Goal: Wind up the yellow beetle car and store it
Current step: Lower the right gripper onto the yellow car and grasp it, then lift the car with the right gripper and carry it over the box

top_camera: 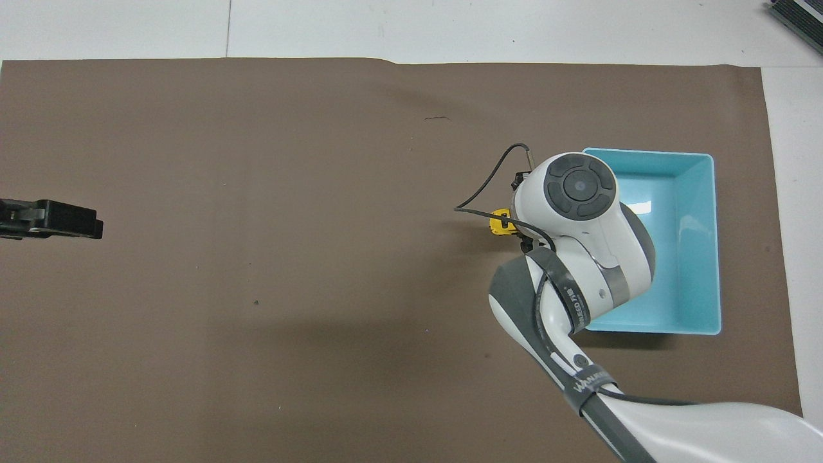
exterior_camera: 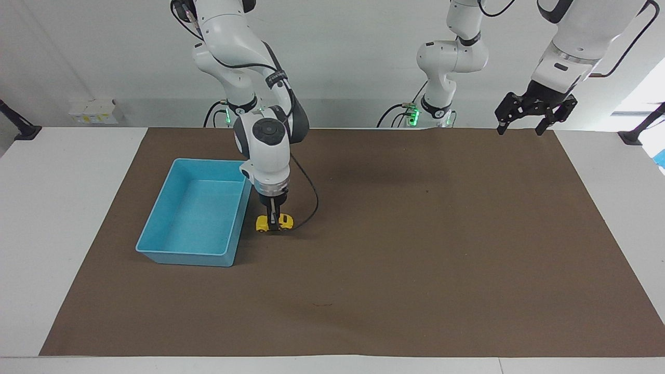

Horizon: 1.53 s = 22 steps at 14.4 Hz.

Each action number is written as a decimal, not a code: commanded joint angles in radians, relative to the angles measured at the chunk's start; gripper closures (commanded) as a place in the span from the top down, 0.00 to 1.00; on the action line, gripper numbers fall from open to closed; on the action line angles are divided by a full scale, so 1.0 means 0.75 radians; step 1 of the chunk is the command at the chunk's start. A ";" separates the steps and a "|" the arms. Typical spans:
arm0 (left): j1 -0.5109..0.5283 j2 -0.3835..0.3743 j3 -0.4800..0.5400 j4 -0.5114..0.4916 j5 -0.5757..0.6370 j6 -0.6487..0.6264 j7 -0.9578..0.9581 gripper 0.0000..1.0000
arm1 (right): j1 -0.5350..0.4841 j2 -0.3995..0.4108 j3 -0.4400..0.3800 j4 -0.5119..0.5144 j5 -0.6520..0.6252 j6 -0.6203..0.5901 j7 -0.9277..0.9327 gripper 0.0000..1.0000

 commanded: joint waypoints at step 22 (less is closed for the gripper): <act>0.029 -0.032 -0.004 0.013 0.015 -0.036 0.021 1.00 | -0.339 -0.275 -0.011 0.059 0.247 -0.396 -1.582 0.00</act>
